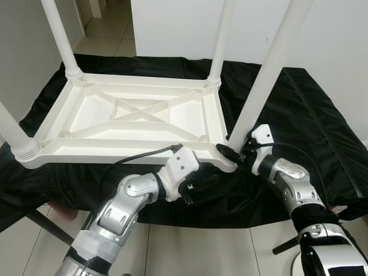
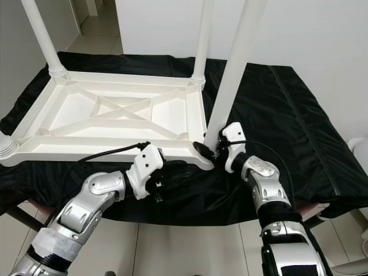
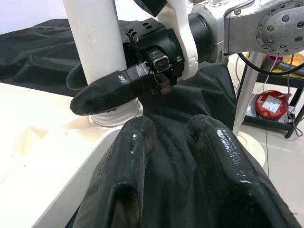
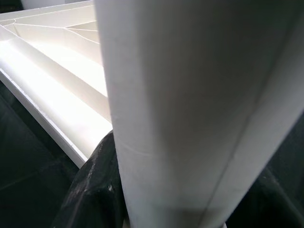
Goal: Building children table
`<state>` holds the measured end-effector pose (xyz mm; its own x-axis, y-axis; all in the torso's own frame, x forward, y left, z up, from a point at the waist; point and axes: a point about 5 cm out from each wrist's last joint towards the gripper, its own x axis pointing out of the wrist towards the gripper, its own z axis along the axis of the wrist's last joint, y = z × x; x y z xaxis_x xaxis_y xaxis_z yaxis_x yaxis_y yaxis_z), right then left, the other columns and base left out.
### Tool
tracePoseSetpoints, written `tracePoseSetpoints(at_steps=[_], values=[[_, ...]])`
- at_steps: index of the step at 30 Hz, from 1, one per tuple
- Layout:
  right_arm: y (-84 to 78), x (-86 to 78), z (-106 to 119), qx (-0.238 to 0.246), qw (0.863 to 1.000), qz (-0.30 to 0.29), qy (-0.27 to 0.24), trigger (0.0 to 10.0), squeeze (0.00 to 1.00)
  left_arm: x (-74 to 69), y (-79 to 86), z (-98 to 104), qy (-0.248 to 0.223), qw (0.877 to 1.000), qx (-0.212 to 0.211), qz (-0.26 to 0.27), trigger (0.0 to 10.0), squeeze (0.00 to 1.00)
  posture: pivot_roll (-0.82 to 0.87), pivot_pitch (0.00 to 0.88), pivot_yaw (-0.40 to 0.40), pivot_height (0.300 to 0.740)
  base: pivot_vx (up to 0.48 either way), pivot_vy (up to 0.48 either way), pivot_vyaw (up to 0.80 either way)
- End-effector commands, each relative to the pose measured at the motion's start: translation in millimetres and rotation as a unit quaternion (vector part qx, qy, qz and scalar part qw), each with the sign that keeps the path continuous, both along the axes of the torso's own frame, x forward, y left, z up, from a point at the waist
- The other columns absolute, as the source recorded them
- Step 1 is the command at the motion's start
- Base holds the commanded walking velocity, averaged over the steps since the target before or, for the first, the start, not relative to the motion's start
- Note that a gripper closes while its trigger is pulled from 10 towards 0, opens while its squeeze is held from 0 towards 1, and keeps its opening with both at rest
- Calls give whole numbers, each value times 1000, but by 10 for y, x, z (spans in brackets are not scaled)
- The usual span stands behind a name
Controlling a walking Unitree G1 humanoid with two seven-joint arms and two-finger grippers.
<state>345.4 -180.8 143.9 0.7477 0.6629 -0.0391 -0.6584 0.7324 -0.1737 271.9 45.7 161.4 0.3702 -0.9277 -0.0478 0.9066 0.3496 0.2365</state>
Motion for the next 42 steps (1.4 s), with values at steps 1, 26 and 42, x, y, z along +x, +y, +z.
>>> tracePoseSetpoints(at_steps=[1, 26, 42], values=[[-74, -32, -84, -14, 1000, -20, 17, 10000, 0, -8, -32, -33, 5, 1000, 6, -10, 10000, 0, -9, 47, -41, 740, 0, 0, 0], [371, -157, -188, 107, 951, -288, 30, 10000, 0, 6, 4, -95, 0, 999, 32, -11, 10000, 0, -8, 25, -30, 740, 0, 0, 0], [524, -265, -190, 152, 906, -393, 31, 10000, 4, 47, 55, -78, -5, 999, 32, -1, 10000, 0, -4, 14, -30, 740, 0, 0, 0]])
